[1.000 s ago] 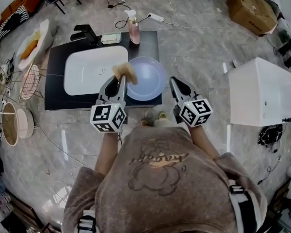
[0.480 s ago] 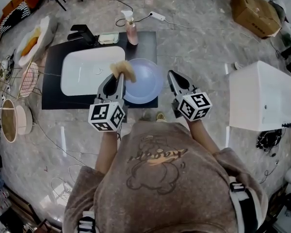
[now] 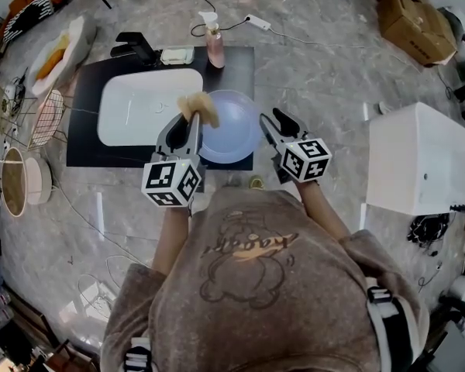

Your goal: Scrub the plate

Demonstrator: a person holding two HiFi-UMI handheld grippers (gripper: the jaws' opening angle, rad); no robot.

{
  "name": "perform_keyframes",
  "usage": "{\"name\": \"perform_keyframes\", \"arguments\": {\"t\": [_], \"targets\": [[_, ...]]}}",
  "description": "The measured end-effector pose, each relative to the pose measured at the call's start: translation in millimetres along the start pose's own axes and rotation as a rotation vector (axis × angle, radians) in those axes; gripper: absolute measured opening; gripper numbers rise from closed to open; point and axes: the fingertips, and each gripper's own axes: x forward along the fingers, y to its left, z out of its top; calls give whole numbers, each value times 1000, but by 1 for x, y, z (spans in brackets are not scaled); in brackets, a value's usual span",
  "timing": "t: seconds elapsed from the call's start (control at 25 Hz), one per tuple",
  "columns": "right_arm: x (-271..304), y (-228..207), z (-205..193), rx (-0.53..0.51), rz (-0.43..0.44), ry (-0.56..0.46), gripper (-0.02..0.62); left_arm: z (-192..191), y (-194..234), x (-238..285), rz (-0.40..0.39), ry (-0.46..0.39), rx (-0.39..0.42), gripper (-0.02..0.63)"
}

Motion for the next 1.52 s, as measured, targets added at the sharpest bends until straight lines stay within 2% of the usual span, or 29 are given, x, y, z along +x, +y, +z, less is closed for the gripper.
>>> {"name": "perform_keyframes", "arguments": {"t": [0.12,0.2,0.56,0.92,1.2,1.28,1.52], "targets": [[8,-7,-7,-1,-21,25,255,-2,2,-1,12,8,-5,64],[15,-12,-14,12,-23,43,277,-4,4,-1,22,10,-9,64],[52,-44,-78,189,0,192,276,-11,13,-3,56,24,-18,64],[71,-55,-135,306,42,353,224,-21,15,-13,94,48,-25,64],[82,-62,-159,435,56,401,173,-22,23,-20,135,50,-29,64],[83,-63,-162,463,63,407,140,-21,25,-22,147,49,-29,64],[83,-57,-159,464,86,426,64,-19,28,-27,169,45,-35,64]]}}
